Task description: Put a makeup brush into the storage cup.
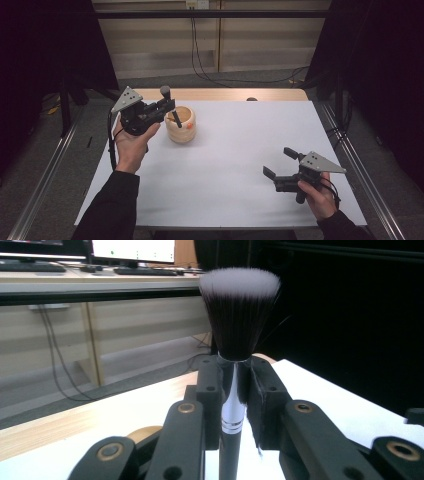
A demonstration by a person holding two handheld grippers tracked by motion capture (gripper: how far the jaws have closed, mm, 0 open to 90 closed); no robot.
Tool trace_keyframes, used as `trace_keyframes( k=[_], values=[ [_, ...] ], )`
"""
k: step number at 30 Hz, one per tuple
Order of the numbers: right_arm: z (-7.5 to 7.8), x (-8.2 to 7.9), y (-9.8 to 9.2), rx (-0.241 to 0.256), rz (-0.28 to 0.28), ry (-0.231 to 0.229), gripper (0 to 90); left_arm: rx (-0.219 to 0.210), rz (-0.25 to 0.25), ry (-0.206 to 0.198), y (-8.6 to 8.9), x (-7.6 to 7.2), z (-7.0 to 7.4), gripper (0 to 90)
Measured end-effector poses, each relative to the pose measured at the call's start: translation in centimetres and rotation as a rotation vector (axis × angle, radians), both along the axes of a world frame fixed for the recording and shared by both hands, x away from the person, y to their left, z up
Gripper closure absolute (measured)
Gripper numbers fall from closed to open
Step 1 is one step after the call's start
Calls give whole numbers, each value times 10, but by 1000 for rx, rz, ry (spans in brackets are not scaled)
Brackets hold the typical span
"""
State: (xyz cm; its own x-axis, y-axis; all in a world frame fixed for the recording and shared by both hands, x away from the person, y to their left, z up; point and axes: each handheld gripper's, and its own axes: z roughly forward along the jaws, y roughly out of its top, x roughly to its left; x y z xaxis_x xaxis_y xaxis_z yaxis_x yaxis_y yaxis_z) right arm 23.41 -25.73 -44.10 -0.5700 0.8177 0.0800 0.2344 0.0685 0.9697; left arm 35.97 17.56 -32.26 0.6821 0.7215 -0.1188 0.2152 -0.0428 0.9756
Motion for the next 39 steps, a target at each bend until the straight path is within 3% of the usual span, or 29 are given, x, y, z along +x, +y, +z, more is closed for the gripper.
trace_keyframes(
  k=[4,10,17,25,27,28,32,39],
  values=[
    [0,0,0,3,-3,-3,2,11,21,0,1,9,1,779],
    [0,0,0,3,-3,3,2,-7,36,8,0,18,0,778],
    [0,0,1,6,0,4,1,20,50,-3,-5,26,-5,779],
    [1,0,1,9,8,3,0,31,80,15,-1,38,-12,778],
    [1,0,1,8,7,3,0,15,75,29,1,41,-17,778],
    [1,0,0,3,10,-1,0,32,84,28,0,42,-18,778],
    [1,0,1,3,11,3,0,35,84,20,-1,44,-20,778],
    [1,0,1,16,5,-2,1,72,94,44,-4,53,-28,778]
  ],
)
